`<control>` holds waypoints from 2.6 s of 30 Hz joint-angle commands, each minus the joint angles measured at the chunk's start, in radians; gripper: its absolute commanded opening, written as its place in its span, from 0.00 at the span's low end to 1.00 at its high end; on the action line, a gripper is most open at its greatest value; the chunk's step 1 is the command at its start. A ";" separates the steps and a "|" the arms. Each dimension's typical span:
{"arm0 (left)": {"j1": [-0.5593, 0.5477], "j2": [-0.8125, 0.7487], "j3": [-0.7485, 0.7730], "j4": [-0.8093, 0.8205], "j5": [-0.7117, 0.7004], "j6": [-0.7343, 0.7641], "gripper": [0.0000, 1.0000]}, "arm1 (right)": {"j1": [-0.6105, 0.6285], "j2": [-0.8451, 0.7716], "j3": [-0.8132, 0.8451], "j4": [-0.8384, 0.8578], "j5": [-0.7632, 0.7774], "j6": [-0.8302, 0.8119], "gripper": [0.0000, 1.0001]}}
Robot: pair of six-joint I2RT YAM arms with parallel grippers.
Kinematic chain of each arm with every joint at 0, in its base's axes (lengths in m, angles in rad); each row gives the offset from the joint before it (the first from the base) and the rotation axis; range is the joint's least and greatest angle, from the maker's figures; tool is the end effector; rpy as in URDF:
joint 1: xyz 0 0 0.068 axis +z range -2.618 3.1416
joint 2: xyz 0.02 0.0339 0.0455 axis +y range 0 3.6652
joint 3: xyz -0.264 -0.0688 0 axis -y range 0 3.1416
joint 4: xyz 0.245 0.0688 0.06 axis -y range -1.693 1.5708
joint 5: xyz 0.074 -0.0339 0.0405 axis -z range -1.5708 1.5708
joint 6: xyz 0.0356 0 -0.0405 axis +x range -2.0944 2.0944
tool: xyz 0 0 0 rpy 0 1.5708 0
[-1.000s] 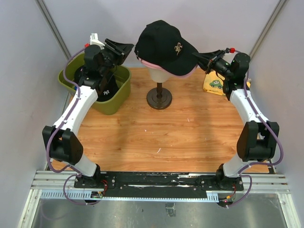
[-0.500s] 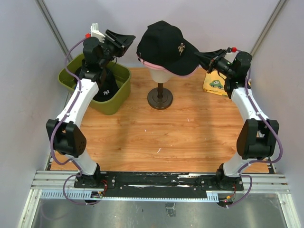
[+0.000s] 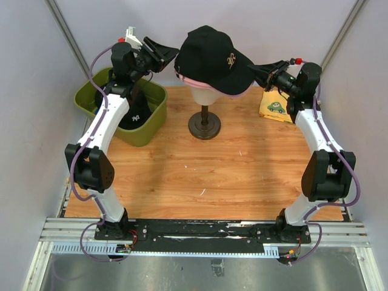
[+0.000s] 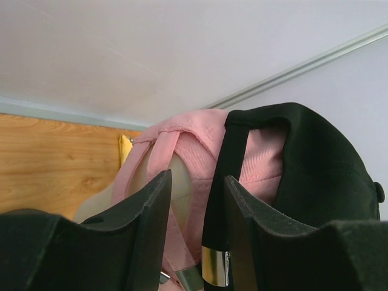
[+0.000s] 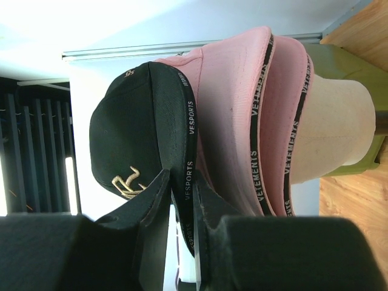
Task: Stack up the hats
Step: Stack the hat on the hat.
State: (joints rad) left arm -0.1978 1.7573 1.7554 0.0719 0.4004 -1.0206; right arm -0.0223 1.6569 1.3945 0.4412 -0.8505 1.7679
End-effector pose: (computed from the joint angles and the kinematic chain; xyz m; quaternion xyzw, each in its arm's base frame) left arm 0.4097 -0.0963 0.4399 -0.1339 0.6707 -0.5214 0.5103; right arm 0.3913 0.0180 0.3883 0.2577 0.6123 0.7056 0.2466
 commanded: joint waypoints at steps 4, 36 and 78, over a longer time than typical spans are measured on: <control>0.006 0.017 0.023 0.044 0.080 0.018 0.45 | -0.014 0.026 0.034 -0.061 0.005 -0.042 0.19; -0.032 0.146 0.264 -0.315 0.029 0.289 0.31 | -0.008 0.050 0.078 -0.107 0.004 -0.081 0.20; -0.033 0.090 0.123 -0.408 -0.287 0.380 0.00 | -0.078 0.023 -0.028 -0.153 0.005 -0.139 0.01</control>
State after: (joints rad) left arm -0.2592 1.8091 1.9324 -0.2131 0.2153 -0.6956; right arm -0.0360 1.6691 1.4292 0.3473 -0.8806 1.6573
